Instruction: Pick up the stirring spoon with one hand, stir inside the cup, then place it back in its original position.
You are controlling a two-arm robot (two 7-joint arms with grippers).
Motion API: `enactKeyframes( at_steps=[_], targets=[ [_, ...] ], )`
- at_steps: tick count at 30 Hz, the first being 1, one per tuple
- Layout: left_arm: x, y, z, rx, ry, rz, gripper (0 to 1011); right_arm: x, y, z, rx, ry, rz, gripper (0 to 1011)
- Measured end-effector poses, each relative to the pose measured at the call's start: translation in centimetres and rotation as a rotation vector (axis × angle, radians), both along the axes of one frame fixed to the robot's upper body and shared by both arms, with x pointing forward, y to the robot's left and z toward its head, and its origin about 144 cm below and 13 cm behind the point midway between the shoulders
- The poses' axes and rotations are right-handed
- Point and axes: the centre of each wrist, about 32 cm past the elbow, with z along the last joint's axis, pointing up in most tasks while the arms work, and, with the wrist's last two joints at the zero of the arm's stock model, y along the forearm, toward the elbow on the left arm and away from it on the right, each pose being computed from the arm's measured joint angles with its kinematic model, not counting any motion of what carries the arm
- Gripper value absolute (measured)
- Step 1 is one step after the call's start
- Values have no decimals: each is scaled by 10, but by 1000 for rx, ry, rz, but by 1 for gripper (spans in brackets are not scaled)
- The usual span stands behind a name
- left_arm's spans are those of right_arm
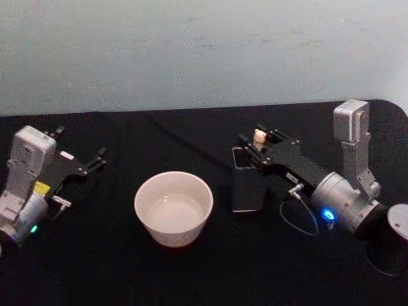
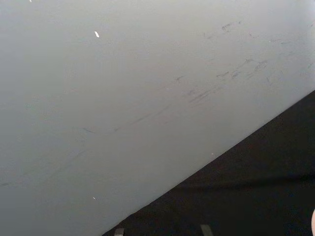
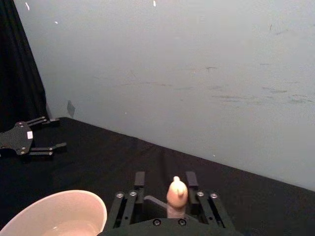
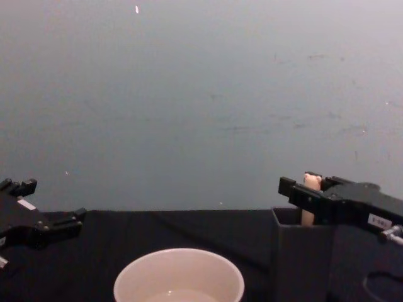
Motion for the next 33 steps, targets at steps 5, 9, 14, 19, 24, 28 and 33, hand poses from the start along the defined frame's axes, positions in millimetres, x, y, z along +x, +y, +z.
enactKeyframes(
  at_steps=[5, 9, 14, 19, 24, 28, 33],
  targets=[
    [0, 0, 0, 0, 0, 0, 1001, 0, 0, 0, 1, 0, 0, 652],
    [0, 0, 0, 0, 0, 0, 1001, 0, 0, 0, 1, 0, 0, 776],
    [0, 0, 0, 0, 0, 0, 1001, 0, 0, 0, 1, -1, 1, 933],
    [0, 0, 0, 0, 0, 0, 1001, 0, 0, 0, 1, -1, 1, 1002],
    [0, 0, 0, 0, 0, 0, 1001, 1, 0, 2, 8, -18, 5, 1002],
    [0, 0, 0, 0, 0, 0, 1001, 3, -1, 11, 23, -71, -2, 1002],
    [0, 0, 0, 0, 0, 0, 1001, 7, -9, 29, 61, -160, -76, 1002]
  ],
)
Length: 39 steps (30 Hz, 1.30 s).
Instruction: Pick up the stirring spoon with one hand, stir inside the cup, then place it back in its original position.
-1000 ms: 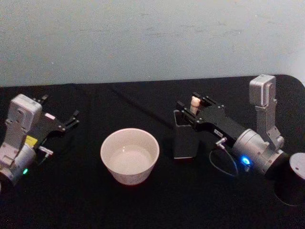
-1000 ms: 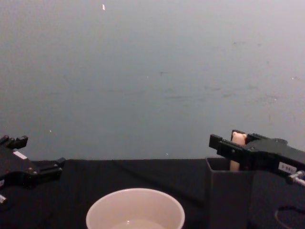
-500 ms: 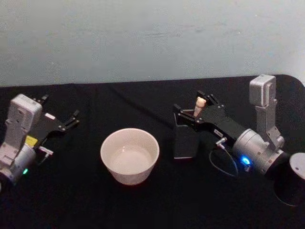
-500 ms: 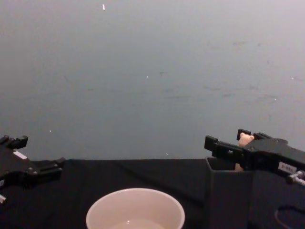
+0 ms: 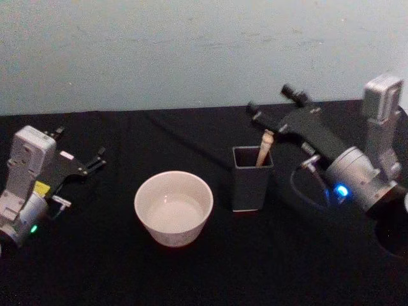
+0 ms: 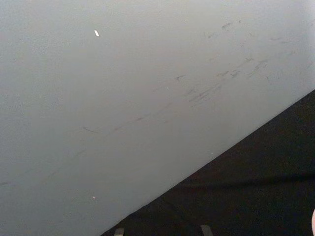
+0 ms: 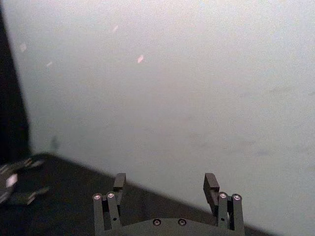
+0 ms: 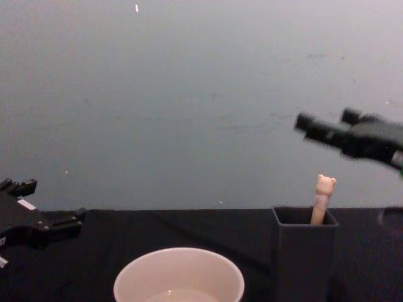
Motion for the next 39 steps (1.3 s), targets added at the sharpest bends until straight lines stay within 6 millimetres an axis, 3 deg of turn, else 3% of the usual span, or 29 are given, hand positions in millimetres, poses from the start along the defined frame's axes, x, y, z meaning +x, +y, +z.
enactKeyframes(
  at_steps=[5, 12, 22, 39],
  targets=[
    [0, 0, 0, 0, 0, 0, 1001, 2, -9, 6, -18, -27, -136, 1002],
    [0, 0, 0, 0, 0, 0, 1001, 3, -19, -14, -160, 86, -269, 1002],
    [0, 0, 0, 0, 0, 0, 1001, -3, -15, -46, -246, 246, -267, 1002],
    [0, 0, 0, 0, 0, 0, 1001, -2, -14, -50, -263, 262, -264, 1002]
  ],
)
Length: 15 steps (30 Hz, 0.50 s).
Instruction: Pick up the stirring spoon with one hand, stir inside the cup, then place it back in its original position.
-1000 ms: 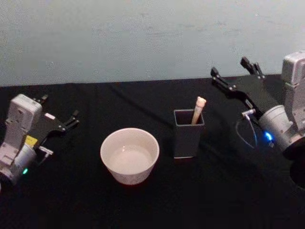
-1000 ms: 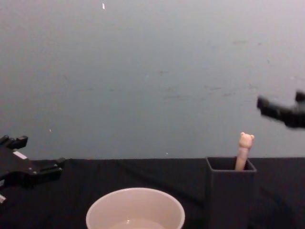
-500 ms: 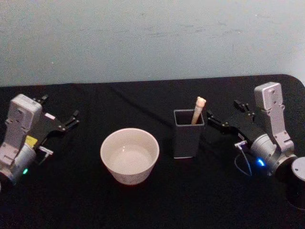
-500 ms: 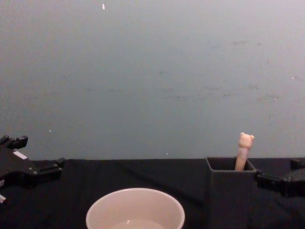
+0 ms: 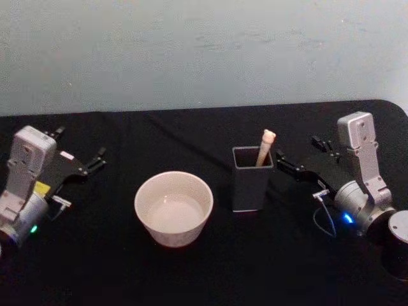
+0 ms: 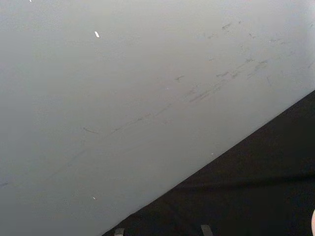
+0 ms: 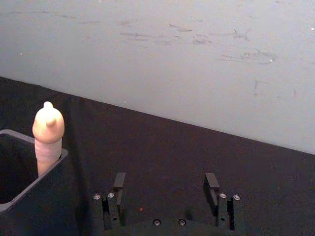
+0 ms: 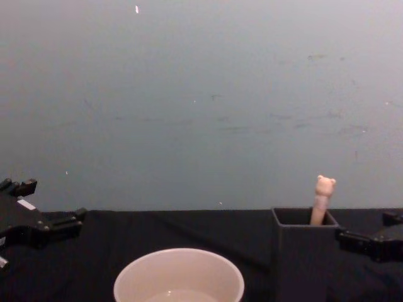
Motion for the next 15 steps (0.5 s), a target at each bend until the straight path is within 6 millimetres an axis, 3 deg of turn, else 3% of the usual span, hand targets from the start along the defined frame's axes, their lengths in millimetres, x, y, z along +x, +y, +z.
enactKeyframes(
  at_steps=[15],
  targets=[
    [0, 0, 0, 0, 0, 0, 1001, 0, 0, 1, 2, -3, -1, 1002]
  ],
)
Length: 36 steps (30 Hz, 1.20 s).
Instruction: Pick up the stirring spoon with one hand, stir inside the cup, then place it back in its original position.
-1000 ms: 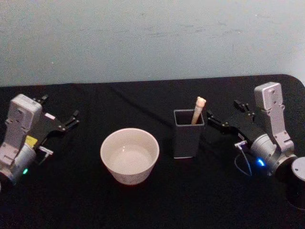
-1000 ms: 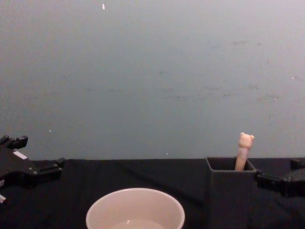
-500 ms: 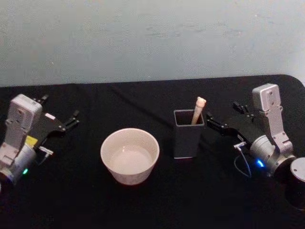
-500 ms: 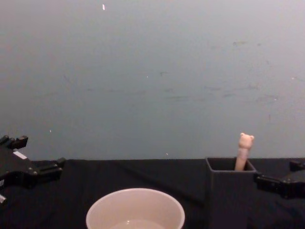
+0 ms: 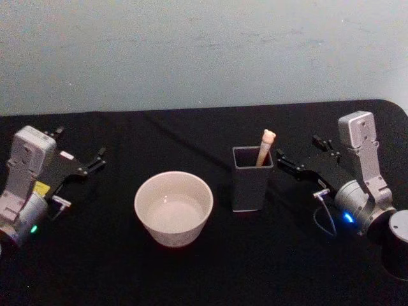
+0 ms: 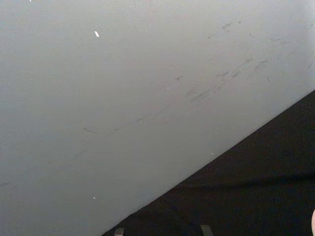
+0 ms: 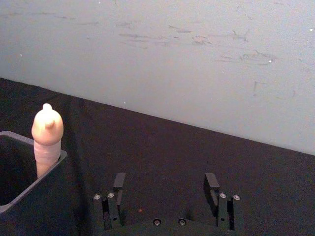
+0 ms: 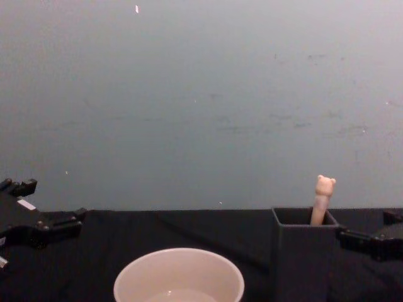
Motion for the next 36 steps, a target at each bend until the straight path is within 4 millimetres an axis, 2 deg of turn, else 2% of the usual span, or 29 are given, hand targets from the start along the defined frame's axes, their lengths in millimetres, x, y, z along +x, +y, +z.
enactKeyframes(
  at_steps=[36],
  targets=[
    [0, 0, 0, 0, 0, 0, 1001, 0, 0, 0, 1, -1, -1, 1002]
  ],
)
